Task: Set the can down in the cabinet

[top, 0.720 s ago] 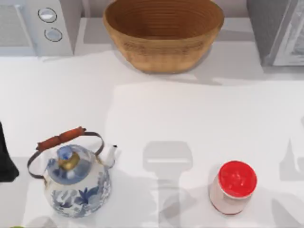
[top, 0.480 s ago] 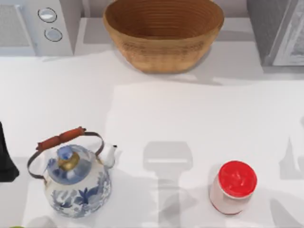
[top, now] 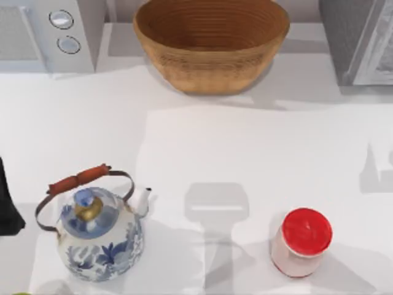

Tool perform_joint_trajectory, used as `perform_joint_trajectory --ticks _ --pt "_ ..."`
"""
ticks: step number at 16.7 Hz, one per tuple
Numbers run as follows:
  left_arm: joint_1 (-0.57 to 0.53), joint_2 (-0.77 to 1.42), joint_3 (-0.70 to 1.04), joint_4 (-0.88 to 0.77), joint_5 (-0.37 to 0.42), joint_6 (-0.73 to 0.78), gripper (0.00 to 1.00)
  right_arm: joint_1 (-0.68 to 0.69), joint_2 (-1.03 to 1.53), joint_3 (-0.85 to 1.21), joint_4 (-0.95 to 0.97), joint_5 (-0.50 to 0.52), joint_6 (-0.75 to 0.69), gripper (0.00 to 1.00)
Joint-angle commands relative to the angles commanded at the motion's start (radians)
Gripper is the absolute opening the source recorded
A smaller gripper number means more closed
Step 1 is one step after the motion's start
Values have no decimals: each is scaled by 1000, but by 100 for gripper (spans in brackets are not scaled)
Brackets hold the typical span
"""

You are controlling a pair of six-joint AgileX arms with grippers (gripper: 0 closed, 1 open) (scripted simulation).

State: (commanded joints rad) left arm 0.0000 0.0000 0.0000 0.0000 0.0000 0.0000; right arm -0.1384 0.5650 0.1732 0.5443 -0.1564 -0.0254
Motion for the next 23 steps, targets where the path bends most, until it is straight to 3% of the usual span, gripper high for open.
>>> perform_joint_trajectory --ticks 7,13,17,23 --pt "0 0 0 0 0 0 100 -131 708 113 551 -136 -28 100" --pt "0 0 0 0 0 0 100 -207 1212 83 781 -168 -34 100" --pt "0 0 0 0 0 0 100 -221 1368 68 850 -164 -58 100" --pt "0 0 0 0 0 0 100 -217 1385 70 857 -162 -62 100"
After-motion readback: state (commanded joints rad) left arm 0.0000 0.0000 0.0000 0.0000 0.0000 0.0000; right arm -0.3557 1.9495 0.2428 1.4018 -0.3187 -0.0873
